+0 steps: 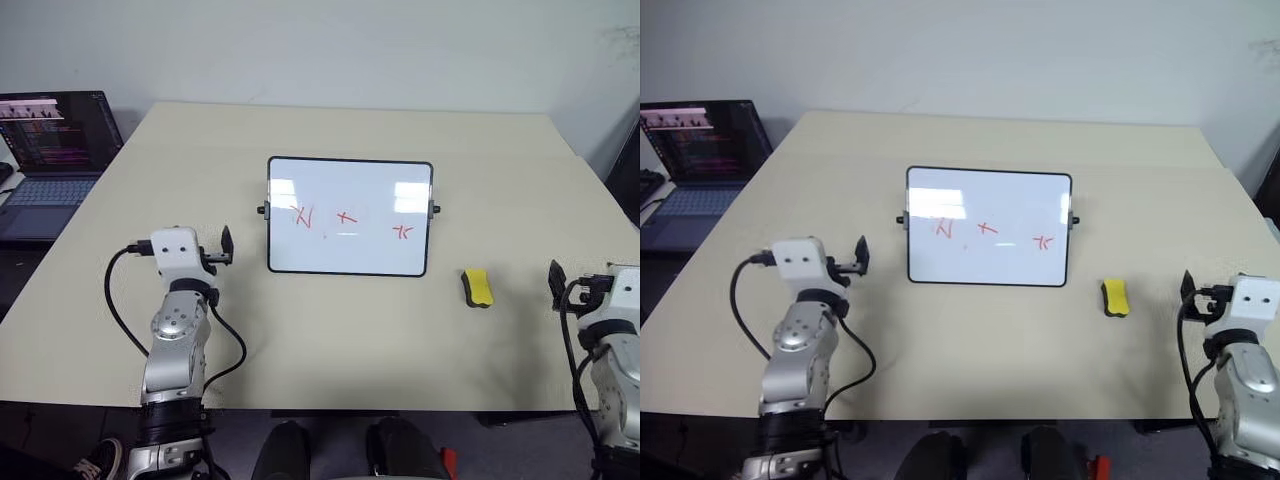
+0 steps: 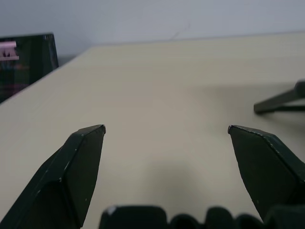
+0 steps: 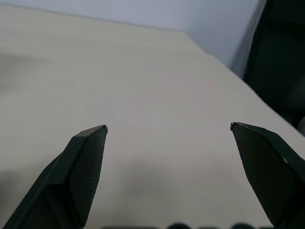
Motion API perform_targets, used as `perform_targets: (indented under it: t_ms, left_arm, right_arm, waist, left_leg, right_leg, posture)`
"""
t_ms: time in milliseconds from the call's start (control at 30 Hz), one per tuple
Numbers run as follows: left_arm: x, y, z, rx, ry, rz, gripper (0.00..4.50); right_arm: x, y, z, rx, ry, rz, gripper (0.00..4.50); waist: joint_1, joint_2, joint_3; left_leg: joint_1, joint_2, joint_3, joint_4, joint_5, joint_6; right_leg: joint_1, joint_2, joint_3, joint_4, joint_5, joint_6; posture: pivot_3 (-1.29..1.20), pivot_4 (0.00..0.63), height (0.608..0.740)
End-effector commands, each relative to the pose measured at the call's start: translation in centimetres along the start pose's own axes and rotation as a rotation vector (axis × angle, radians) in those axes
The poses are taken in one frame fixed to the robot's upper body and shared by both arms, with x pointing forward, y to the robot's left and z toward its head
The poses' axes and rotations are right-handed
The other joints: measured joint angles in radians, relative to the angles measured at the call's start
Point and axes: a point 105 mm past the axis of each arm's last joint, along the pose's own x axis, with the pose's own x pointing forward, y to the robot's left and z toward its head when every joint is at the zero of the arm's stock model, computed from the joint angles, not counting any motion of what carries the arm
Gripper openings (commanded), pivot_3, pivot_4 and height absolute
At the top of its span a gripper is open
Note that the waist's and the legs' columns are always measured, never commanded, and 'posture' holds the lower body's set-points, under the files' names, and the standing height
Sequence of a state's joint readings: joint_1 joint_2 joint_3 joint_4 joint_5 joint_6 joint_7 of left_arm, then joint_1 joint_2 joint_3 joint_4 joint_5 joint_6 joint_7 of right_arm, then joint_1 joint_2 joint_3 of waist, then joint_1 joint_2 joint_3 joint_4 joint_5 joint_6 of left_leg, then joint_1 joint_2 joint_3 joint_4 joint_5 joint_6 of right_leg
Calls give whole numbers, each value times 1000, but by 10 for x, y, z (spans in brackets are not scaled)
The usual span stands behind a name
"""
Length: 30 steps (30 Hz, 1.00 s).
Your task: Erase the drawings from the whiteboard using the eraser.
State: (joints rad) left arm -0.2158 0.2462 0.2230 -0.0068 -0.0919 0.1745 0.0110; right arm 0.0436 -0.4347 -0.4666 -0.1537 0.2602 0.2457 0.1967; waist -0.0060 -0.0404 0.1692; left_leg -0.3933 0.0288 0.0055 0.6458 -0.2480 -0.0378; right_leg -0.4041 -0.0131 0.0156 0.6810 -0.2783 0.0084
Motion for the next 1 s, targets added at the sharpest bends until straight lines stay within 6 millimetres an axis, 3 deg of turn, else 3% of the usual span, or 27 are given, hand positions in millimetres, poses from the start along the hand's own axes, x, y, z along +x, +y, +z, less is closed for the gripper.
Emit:
perform_targets:
  t_ms: [33, 100, 200, 367, 600, 667, 767, 867, 1000]
  left_arm:
    - [-3, 0, 4, 9, -33, 23, 4500]
    - [-6, 4, -2, 11, -18, 49, 4500]
    - [-8, 6, 0, 9, -30, 46, 4500]
    - [-2, 2, 27, 9, -134, -168, 4500]
    - [0, 21, 58, 53, -139, -563, 4500]
    - [-3, -4, 75, 66, -126, -797, 4500]
    - [-9, -28, 81, 115, -93, -1015, 4500]
    - [-38, -67, 87, 159, -43, -1321, 4500]
    - [-61, -83, 85, 251, 15, -1545, 4500]
  right_arm:
    - [-3, -8, 8, 36, 2, -13, 4458]
    - [-3, -12, 4, 41, 27, -44, 4458]
    - [-6, -11, 16, 47, 2, -53, 4458]
    - [-13, 10, 41, 97, -46, 24, 4458]
    - [-26, 44, 62, 140, -63, 169, 4458]
    - [-37, 56, 63, 109, -26, 272, 4458]
    - [-47, 71, 59, 79, 20, 336, 4458]
    - [-49, 84, 46, 89, 137, 337, 4458]
    - [-44, 107, 51, 102, 174, 377, 4458]
  waist:
    - [0, 0, 0]
    - [0, 0, 0]
    - [0, 0, 0]
    - [0, 0, 0]
    - [-3, 1, 0]
    - [2, 1, 1]
    - [9, 1, 0]
    - [2, 1, 0]
    - [-25, 2, 1]
  left_leg:
    - [0, 0, 0, 0, 0, 0]
    - [0, 0, 0, 0, 0, 0]
    - [0, 0, 0, 0, 0, 0]
    - [0, 1, 0, 0, 0, 0]
    - [1, 1, 0, 0, 0, 0]
    - [0, 1, 0, 0, 0, 0]
    - [-2, 0, -1, 1, 0, 0]
    - [-2, 0, 0, 1, 0, 0]
    - [-2, 2, -1, 0, 0, 0]
  right_leg:
    - [0, 0, 0, 0, 0, 0]
    - [0, 0, 0, 0, 0, 0]
    - [0, 0, 0, 0, 0, 0]
    - [0, 4, 0, 0, 0, 0]
    - [0, 6, 0, 0, 0, 0]
    - [0, 6, 0, 0, 0, 0]
    - [0, 6, -3, -1, -1, 1]
    - [0, 6, 0, -1, -1, 2]
    - [-1, 8, 1, 0, -1, 2]
  posture:
    - [0, 150, 740]
    - [0, 150, 740]
    - [0, 150, 740]
    - [0, 150, 740]
    - [0, 150, 740]
    - [0, 150, 740]
    - [0, 150, 740]
    - [0, 150, 740]
    - [0, 150, 740]
